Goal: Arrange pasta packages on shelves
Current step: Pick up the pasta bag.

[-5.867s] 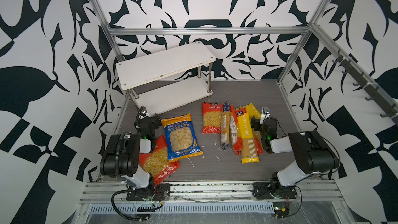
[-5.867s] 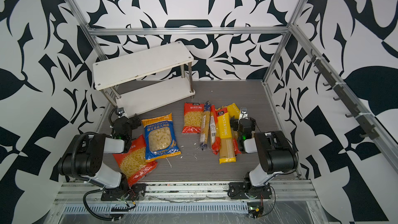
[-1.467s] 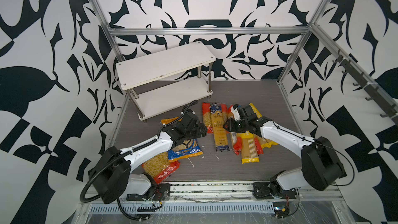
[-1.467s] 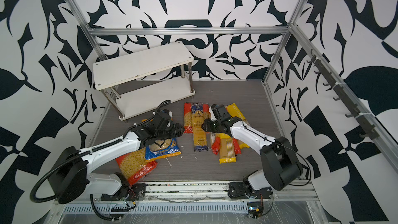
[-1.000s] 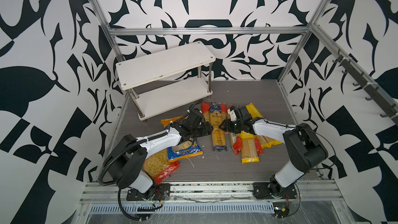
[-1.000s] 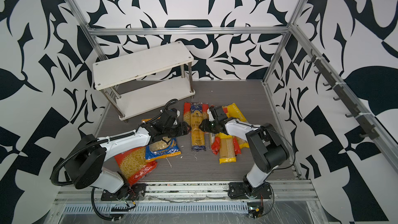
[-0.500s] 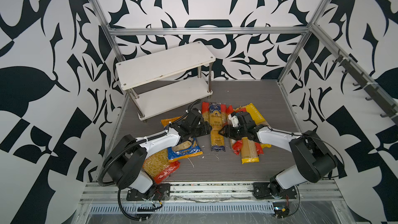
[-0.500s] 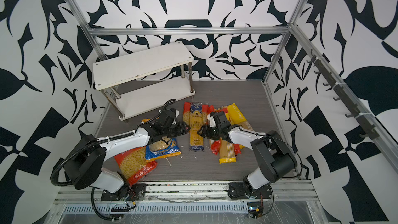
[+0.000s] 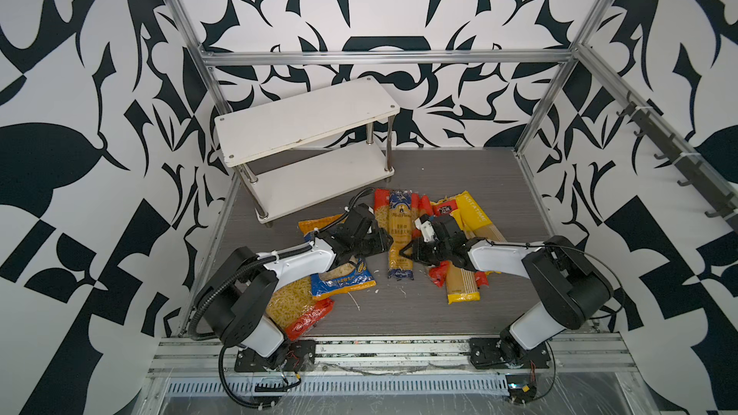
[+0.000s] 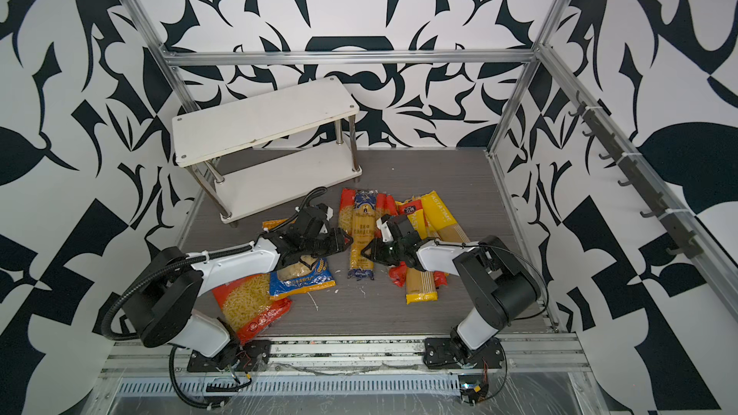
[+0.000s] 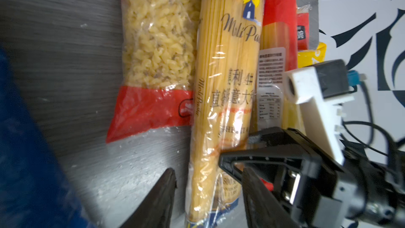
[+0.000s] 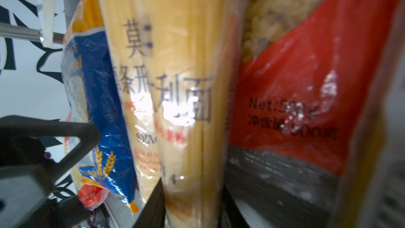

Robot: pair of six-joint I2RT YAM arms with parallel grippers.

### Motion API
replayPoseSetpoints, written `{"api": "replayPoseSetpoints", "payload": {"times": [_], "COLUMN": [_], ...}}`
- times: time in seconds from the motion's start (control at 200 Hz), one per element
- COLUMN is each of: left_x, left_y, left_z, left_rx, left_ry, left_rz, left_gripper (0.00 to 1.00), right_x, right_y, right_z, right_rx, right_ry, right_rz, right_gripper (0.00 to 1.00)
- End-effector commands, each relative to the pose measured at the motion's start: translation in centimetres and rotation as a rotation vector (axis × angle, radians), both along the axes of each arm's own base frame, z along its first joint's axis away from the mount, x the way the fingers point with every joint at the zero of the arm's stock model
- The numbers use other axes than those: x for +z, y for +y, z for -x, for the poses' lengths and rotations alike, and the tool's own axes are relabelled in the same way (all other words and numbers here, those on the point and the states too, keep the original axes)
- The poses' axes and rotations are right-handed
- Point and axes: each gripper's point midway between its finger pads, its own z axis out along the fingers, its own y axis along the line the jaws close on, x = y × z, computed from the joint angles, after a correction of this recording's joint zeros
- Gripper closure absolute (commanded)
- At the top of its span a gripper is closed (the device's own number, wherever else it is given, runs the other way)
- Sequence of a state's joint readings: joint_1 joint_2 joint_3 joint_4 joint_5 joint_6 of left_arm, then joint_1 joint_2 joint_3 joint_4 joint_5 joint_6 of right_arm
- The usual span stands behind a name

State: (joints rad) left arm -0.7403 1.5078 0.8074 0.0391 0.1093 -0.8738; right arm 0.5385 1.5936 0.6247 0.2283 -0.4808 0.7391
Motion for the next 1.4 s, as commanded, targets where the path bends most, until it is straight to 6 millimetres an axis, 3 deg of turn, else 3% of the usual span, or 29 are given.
{"api": "replayPoseSetpoints", "payload": {"times": [0.0, 0.205, 0.215, 0.41, 0.57, 0.895, 1.04, 1.24, 1.395], "left_x": [2.1, 5.4, 6.3, 9.5, 11.2, 11.4, 11.1, 9.7, 11.0], "left_y": [2.1, 4.9, 5.1, 7.8, 8.7, 7.4, 6.6, 5.5, 4.4], "left_z": [-0.6, -0.8, -0.7, -0.9, -0.9, -0.9, -1.4, -2.1, -2.1], "left_rx": [0.039, 0.068, 0.068, 0.115, 0.126, 0.086, 0.068, 0.068, 0.035], "left_ry": [-0.037, -0.065, -0.082, -0.115, -0.123, -0.079, -0.059, -0.020, -0.046], "left_rz": [0.009, 0.060, 0.077, 0.187, 0.248, 0.401, 0.440, 0.476, 0.515], "left_gripper": [0.47, 0.39, 0.38, 0.32, 0.28, 0.16, 0.02, 0.01, 0.00], "right_x": [1.6, 5.7, 5.9, 9.3, 11.7, 14.8, 18.0, 21.4, 24.8], "right_y": [0.6, 1.3, 1.3, 1.9, 2.6, 3.3, 4.4, 6.0, 7.9], "right_z": [-0.5, -0.6, -0.6, -0.3, -0.1, 0.5, 1.6, 2.9, 5.0], "right_rx": [-0.001, 0.021, 0.023, 0.072, 0.111, 0.160, 0.207, 0.257, 0.328], "right_ry": [-0.067, -0.161, -0.166, -0.256, -0.313, -0.397, -0.446, -0.492, -0.512], "right_rz": [-0.059, -0.160, -0.161, -0.221, -0.281, -0.359, -0.421, -0.462, -0.545], "right_gripper": [0.82, 0.97, 0.98, 1.00, 1.00, 1.00, 1.00, 1.00, 1.00]}}
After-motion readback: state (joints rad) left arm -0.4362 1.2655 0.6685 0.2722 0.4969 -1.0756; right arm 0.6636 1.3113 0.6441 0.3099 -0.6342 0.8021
